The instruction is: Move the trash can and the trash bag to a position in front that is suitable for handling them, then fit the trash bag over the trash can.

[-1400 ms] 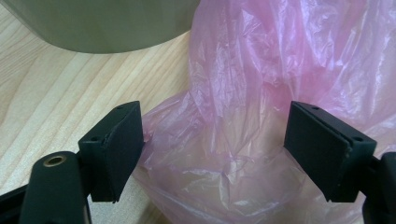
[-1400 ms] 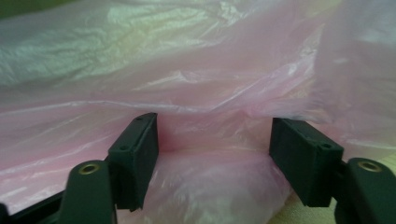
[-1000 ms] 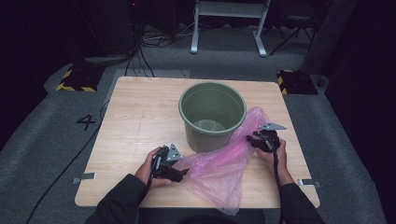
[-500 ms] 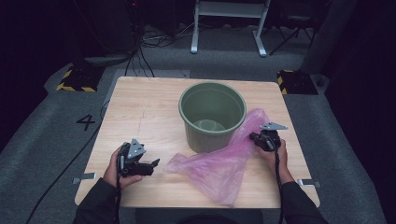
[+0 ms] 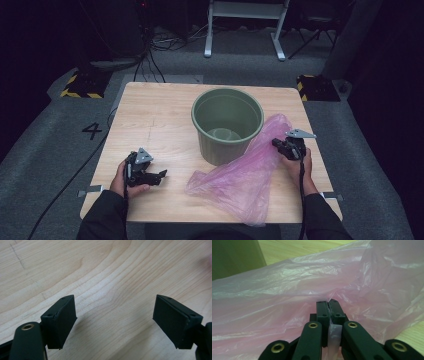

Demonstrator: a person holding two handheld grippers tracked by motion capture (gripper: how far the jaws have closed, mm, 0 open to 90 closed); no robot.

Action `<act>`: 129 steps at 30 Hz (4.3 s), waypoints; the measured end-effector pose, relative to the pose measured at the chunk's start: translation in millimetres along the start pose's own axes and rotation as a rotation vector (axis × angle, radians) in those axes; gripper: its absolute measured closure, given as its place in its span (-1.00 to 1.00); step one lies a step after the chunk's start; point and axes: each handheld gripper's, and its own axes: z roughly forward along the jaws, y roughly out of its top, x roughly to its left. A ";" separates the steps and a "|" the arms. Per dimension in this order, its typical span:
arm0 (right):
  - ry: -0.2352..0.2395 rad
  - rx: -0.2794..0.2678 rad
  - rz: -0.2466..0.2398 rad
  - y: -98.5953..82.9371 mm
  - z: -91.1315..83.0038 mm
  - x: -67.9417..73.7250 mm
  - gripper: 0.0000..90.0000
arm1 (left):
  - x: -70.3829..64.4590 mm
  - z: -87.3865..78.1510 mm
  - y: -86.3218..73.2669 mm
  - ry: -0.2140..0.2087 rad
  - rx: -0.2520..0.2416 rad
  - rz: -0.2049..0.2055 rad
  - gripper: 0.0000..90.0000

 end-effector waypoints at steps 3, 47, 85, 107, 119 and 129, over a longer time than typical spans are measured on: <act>-0.001 -0.020 0.004 1.6 -5.1 -2.0 0.99 | 1.2 7.1 -1.1 -0.013 0.005 -0.011 -0.63; -0.031 -0.267 -0.124 35.4 -67.0 31.0 0.99 | -3.7 7.5 2.4 0.048 0.025 -0.043 -0.67; 0.070 -0.521 -0.371 79.6 -134.9 101.9 0.98 | -161.5 7.7 84.0 -0.326 -0.082 0.246 -0.49; 0.360 -0.619 -0.637 126.4 -147.4 162.6 0.93 | -145.0 5.2 83.5 -0.275 -0.192 0.300 0.96; 0.338 -0.572 -0.661 129.6 -150.8 168.3 0.49 | -109.3 -46.8 68.7 -0.149 -0.377 0.170 1.00; 0.275 -0.306 -0.589 108.0 -134.6 128.7 -0.19 | -96.0 -56.2 64.2 -0.124 -0.394 0.128 1.00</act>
